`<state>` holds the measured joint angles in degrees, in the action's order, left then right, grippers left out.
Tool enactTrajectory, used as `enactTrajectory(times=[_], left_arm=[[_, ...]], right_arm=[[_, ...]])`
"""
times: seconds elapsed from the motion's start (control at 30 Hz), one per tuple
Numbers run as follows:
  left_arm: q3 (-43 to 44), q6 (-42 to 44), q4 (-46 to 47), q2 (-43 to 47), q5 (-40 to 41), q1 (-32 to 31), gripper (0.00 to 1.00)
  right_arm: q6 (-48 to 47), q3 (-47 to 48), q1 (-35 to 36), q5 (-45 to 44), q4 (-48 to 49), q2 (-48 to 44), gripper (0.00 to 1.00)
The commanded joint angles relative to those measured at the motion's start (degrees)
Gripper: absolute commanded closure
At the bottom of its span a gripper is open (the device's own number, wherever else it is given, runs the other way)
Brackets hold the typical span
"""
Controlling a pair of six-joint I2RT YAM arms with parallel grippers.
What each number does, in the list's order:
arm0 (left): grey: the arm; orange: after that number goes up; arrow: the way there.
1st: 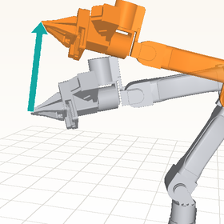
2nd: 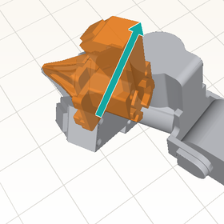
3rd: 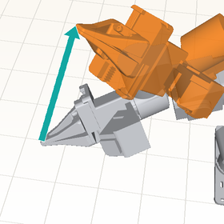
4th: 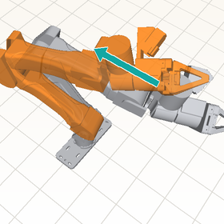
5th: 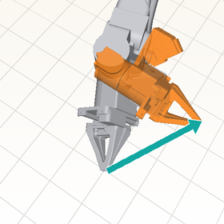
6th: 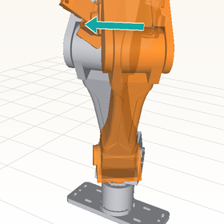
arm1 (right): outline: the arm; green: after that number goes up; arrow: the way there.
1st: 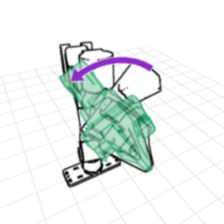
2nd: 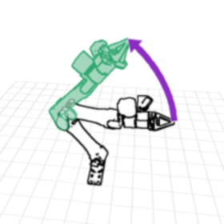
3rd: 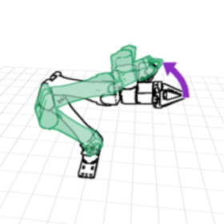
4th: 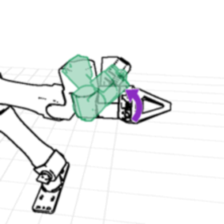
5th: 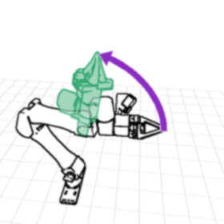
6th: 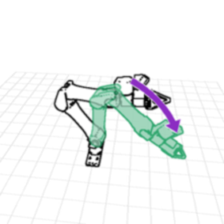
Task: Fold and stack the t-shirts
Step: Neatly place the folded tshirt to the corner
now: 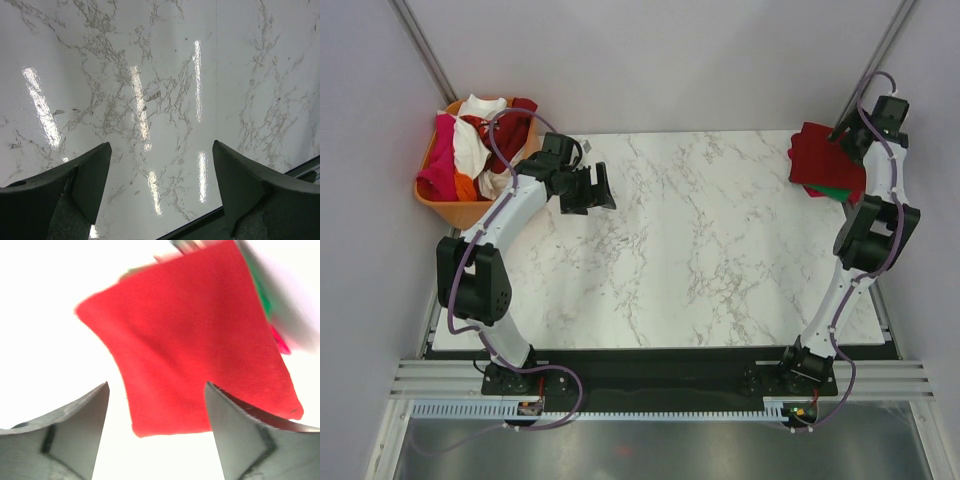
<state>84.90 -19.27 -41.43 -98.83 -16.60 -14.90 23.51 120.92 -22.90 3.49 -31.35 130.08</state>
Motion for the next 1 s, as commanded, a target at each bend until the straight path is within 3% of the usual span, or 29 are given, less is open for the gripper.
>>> enactTrajectory(times=[0.0,0.07,0.1,0.2,0.3,0.47,0.63,0.87,0.9,0.97], left_arm=[[-0.4,-0.9,1.4,2.5,-0.5,-0.3,0.11],[0.1,-0.9,1.4,3.2,-0.4,-0.2,0.11],[0.3,2.0,1.4,3.9,12.3,-0.3,0.09],[1.6,2.2,1.5,6.4,14.3,-0.2,0.07],[2.8,2.6,1.6,10.1,17.0,-0.1,0.07],[2.7,2.9,3.4,16.8,29.4,0.0,0.03],[3.7,3.1,3.8,20.4,29.4,0.8,0.00],[-8.7,2.7,4.6,34.2,28.0,0.8,0.00],[-9.8,4.0,13.2,35.3,25.8,0.8,0.00],[-11.9,5.0,14.2,37.0,26.4,0.9,0.00]], right_arm=[[0.8,6.5,0.0,8.5,0.9,-11.6,0.14],[2.0,5.3,0.1,11.3,2.2,-17.7,0.09],[2.9,1.7,0.1,13.8,2.9,-20.1,0.08],[6.1,-13.4,1.9,21.4,10.2,-31.2,0.04],[5.2,-28.8,8.8,21.7,15.0,-41.8,0.02],[5.6,-50.1,25.9,21.7,21.7,-53.5,0.02],[6.2,-59.0,38.6,21.1,21.9,-58.3,0.02],[7.6,-67.0,40.3,25.5,22.9,-67.3,0.02],[6.7,-66.8,40.4,23.7,21.3,-67.4,0.02],[4.9,-67.4,40.3,20.3,18.5,-69.1,0.02]])
